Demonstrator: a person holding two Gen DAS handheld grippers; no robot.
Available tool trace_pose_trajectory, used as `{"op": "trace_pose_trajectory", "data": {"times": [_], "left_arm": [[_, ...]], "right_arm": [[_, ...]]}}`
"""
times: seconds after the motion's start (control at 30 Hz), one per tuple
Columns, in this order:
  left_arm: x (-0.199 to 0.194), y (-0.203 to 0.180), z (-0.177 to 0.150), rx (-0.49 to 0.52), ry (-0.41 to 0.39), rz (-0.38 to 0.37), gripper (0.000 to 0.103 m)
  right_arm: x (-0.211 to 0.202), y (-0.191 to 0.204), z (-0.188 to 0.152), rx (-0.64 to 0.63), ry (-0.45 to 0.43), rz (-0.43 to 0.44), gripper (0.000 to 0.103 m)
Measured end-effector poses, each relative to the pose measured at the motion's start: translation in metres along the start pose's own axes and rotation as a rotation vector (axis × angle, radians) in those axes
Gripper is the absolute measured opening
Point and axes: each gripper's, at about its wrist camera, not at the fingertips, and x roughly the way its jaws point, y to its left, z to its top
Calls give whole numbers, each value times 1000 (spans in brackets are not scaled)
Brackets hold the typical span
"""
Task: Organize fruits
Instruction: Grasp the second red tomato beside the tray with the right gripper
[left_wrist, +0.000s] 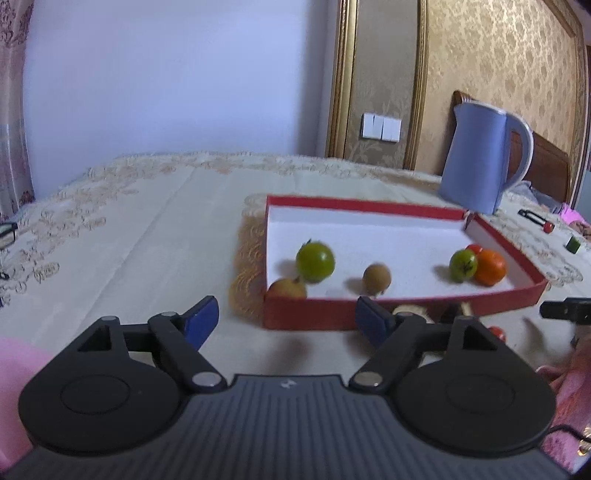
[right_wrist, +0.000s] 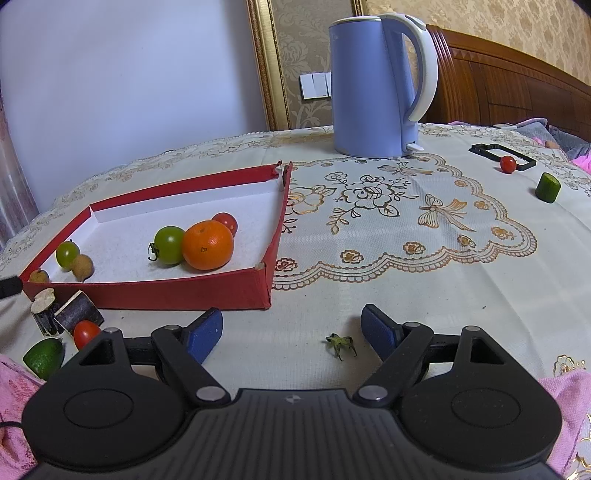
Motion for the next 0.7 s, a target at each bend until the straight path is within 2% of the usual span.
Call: {"op": "trace_pose_trajectory", "data": {"times": [0.2, 0.4, 0.47, 0.6, 0.7], "left_arm": [[17, 10, -4, -54, 47, -8, 79], [14, 6, -6, -28, 20, 5, 85], [14, 3, -6, -13, 22, 11, 86], [14, 2, -8, -8, 18, 20, 88], [16, 4, -7, -17, 30, 11, 91]], "right_arm": [[-1, -3, 0, 18, -6, 13, 82], [-9, -6, -2, 49, -46, 32, 83], [-14, 2, -3, 20, -53, 50, 83], [-17, 36, -6, -93, -14, 150, 83], [-16, 63, -10, -193, -13, 163, 83]]}}
